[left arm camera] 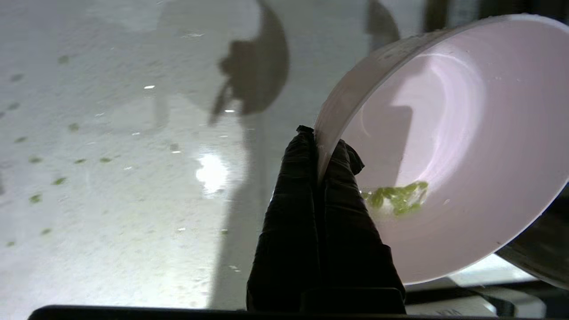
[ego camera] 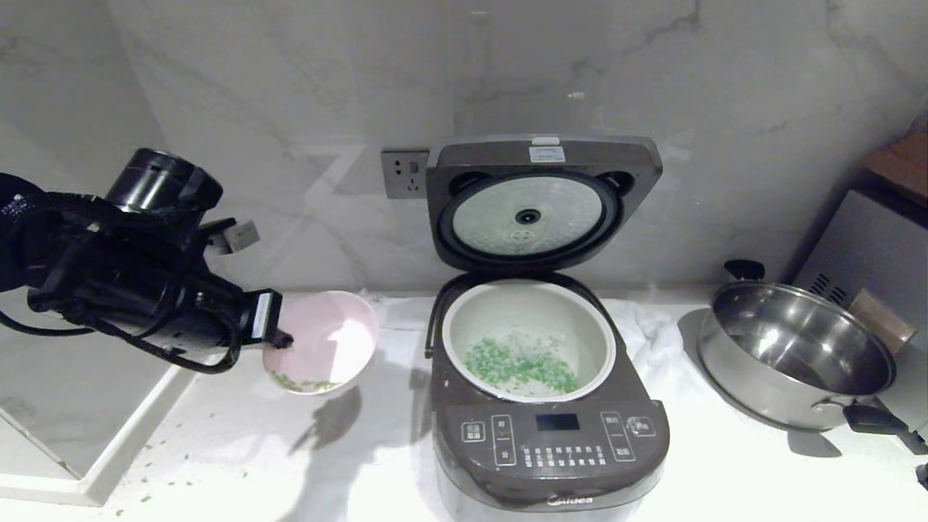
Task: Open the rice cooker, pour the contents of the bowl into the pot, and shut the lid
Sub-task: Pour the water from the bowl into the rice cooker, then place the bowl on the table
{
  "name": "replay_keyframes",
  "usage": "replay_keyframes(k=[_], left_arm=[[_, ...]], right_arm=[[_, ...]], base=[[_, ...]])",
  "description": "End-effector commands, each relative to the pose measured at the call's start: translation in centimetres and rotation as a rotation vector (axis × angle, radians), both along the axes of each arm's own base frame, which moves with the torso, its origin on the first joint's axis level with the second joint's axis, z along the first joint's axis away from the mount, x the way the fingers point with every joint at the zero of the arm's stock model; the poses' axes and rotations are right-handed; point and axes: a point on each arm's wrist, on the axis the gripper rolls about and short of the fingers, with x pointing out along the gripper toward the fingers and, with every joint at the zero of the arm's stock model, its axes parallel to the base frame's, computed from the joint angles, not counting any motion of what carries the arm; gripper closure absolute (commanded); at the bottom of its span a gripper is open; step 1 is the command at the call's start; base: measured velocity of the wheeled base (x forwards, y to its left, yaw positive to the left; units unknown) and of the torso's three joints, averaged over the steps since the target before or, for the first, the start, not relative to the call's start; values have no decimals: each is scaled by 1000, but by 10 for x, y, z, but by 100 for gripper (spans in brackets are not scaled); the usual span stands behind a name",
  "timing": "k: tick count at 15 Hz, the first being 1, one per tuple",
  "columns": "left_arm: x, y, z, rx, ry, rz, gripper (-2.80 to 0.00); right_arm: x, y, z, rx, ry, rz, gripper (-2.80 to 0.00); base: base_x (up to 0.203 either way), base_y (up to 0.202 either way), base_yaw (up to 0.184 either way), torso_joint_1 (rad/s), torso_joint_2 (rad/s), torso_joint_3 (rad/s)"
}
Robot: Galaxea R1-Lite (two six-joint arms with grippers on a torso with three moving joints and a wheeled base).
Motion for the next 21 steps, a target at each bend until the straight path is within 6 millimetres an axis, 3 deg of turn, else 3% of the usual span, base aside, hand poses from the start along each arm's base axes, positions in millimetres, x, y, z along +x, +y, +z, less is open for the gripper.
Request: replay_keyframes(k=[1, 8, 11, 16, 21], left_arm=[[-3, 24, -12, 31, 42, 58, 0], [-11, 68, -47, 52, 183, 201, 0], [-19, 77, -66, 35, 268, 235, 0], [-30, 117, -69, -109, 277, 366, 0], [-50, 135, -104, -139, 261, 451, 0]], right_arm=[[0, 0, 0, 0, 2, 0, 0], [0, 0, 0, 0, 2, 0, 0], [0, 0, 0, 0, 2, 0, 0], [0, 0, 0, 0, 2, 0, 0], [0, 0, 0, 0, 2, 0, 0]], base=[[0, 0, 0, 0, 0, 0], [0, 0, 0, 0, 0, 0], [0, 0, 0, 0, 0, 0], [0, 0, 0, 0, 0, 0], [0, 0, 0, 0, 0, 0]])
